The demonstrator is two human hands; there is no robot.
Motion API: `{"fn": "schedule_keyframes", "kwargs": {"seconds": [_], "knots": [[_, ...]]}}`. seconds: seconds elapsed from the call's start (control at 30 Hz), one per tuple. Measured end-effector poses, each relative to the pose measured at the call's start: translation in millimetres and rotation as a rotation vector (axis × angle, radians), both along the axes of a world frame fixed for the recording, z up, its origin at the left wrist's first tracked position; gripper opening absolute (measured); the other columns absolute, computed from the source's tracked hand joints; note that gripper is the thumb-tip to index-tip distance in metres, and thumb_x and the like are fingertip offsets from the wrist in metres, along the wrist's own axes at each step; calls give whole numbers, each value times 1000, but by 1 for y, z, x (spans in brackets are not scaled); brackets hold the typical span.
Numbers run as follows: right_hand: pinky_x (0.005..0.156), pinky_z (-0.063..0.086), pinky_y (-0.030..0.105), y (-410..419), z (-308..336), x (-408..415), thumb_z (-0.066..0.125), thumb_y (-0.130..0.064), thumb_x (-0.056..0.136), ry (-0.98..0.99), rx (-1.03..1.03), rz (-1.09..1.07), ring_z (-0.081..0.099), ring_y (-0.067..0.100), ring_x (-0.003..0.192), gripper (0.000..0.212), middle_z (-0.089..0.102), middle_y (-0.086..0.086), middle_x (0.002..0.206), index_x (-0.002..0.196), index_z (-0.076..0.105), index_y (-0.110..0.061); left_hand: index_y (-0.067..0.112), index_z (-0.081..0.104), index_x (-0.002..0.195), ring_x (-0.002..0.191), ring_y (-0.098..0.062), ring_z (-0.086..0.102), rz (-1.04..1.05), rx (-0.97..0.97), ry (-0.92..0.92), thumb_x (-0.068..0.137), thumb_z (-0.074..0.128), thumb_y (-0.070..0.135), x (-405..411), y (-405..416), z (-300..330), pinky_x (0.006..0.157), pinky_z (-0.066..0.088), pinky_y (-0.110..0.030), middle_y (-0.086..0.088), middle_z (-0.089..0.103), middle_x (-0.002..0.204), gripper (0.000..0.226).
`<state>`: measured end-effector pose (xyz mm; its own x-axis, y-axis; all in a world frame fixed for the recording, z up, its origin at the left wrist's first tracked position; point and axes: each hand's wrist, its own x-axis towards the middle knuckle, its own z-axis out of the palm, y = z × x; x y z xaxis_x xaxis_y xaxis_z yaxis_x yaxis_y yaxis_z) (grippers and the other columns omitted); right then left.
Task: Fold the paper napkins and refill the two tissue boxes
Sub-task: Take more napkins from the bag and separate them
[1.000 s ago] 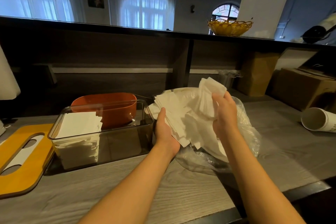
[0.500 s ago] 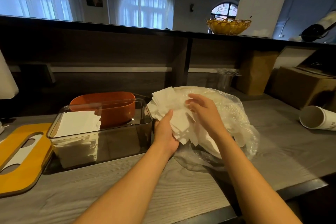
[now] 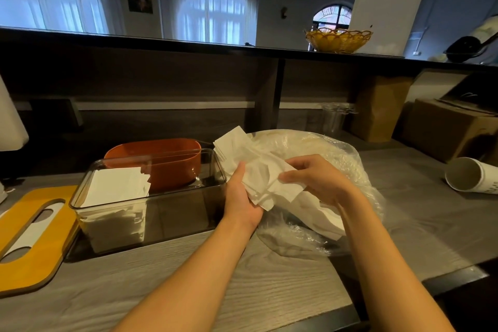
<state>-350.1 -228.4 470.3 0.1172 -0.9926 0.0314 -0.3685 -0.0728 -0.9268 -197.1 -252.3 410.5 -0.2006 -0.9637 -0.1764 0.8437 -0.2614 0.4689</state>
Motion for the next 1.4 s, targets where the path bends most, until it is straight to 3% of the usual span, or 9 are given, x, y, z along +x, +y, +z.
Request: {"fn": "schedule_keyframes", "kwargs": {"seconds": [0.23, 0.33, 0.43, 0.57, 0.77, 0.97, 1.17, 1.3, 1.4], "knots": [[76, 51, 35, -5, 0, -9, 72, -9, 86, -217, -63, -299, 63, 24, 80, 16, 68, 14, 88, 93, 73, 5, 18, 60, 135, 107, -38, 67, 65, 112, -74, 99, 60, 30, -3, -7, -8, 71, 57, -47, -15, 69, 123, 37], [70, 51, 30, -2, 8, -4, 62, -8, 93, -433, -140, -401, 63, 17, 83, 11, 68, 3, 89, 93, 72, -2, 20, 62, 132, 101, -37, 69, 100, 139, -116, 97, 65, 27, -4, -8, -8, 70, 59, -49, -14, 72, 118, 36], [66, 55, 30, 1, 11, 0, 61, -15, 95, -615, -197, -302, 67, 18, 91, 11, 71, 1, 94, 97, 70, -10, 20, 64, 128, 91, -33, 73, 110, 151, -156, 94, 70, 30, -6, -6, -6, 62, 60, -45, -12, 74, 112, 37], [73, 60, 33, 1, 5, 19, 61, -19, 95, -793, -229, -117, 70, 18, 91, 20, 72, 3, 102, 113, 64, -11, 30, 54, 139, 105, -37, 70, 63, 105, -170, 66, 73, 66, -8, -5, -4, 83, 59, -57, -10, 70, 124, 83], [51, 54, 22, -8, -17, 52, 67, -23, 93, -134, -181, -363, 64, 11, 60, 14, 67, 1, 76, 87, 69, -10, 30, 58, 128, 112, -35, 67, -22, -44, -146, 91, 40, 72, -9, -1, 0, 92, 55, -55, -12, 70, 124, 59], [49, 46, 17, -14, -19, 43, 73, -36, 88, 0, -119, -388, 51, 15, 58, 41, 56, 11, 72, 86, 70, 5, 26, 57, 138, 111, -35, 68, 77, 2, -223, 96, 61, 44, -9, -3, -5, 97, 51, -63, -11, 71, 124, 45], [66, 54, 24, -15, -16, 36, 80, -29, 82, -167, -65, -345, 65, 19, 88, 27, 69, 4, 96, 100, 74, -10, 27, 49, 141, 107, -35, 69, 72, 55, -282, 90, 59, 62, -9, -6, -6, 93, 55, -59, -11, 69, 124, 62], [61, 49, 21, -12, -16, 43, 73, -32, 88, 14, -54, -327, 62, 15, 79, 16, 67, 1, 87, 92, 72, -16, 24, 50, 137, 100, -32, 71, 71, 38, -339, 96, 52, 58, -10, -2, -2, 89, 58, -53, -11, 71, 116, 53], [63, 48, 22, -9, -12, 42, 64, -30, 95, -12, -126, -294, 61, 15, 81, 14, 67, 0, 89, 92, 71, -18, 24, 52, 138, 103, -32, 70, 73, 27, -338, 98, 48, 59, -10, -1, -1, 91, 57, -53, -11, 72, 116, 53]]}}
